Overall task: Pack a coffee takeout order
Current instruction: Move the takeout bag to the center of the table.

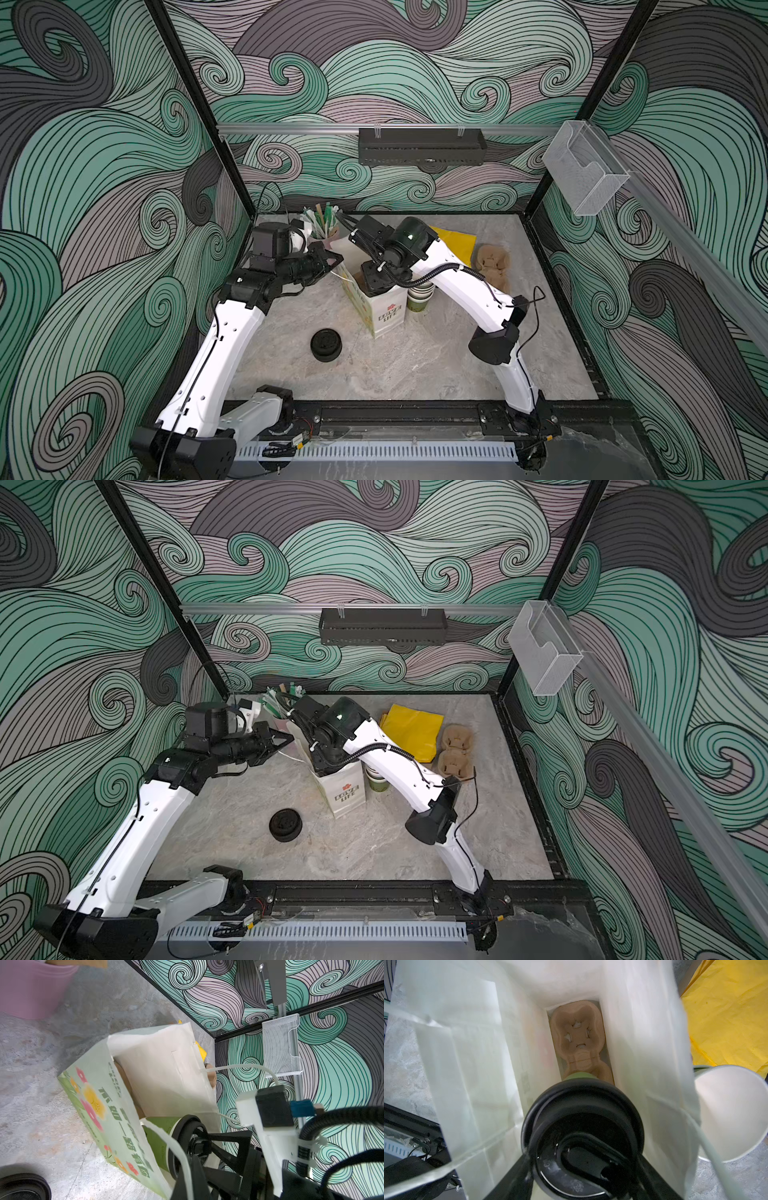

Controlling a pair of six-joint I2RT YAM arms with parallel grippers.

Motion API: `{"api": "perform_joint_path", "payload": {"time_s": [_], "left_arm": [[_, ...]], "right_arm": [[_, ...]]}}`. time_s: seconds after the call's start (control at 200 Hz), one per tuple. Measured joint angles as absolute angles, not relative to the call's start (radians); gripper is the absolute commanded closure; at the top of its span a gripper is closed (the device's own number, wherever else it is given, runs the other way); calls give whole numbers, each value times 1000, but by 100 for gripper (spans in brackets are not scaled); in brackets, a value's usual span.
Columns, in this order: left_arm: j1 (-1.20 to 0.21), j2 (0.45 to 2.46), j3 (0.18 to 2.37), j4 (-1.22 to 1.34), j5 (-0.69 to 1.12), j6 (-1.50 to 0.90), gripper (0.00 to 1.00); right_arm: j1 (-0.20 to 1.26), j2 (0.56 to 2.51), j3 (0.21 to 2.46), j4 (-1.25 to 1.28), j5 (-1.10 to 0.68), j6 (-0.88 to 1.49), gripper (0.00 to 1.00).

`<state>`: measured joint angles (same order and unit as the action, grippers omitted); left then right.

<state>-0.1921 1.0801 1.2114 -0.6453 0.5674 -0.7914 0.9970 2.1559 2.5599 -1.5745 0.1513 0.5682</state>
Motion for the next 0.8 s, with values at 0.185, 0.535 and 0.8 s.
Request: {"api": "perform_joint_path", "payload": {"time_s": [0.185, 0.535, 0.8], "left_arm": [[-194, 1041, 1188, -661, 594, -802, 100], [-198, 1021, 1176, -675, 609, -805, 96], [-198, 1017, 1175, -680, 592, -805, 74]], "right_arm": [[1019, 2145, 2538, -1585, 138, 557, 42], [1011, 2149, 2533, -1591, 132, 535, 42], [1010, 2184, 2534, -1591, 121, 530, 42]]}}
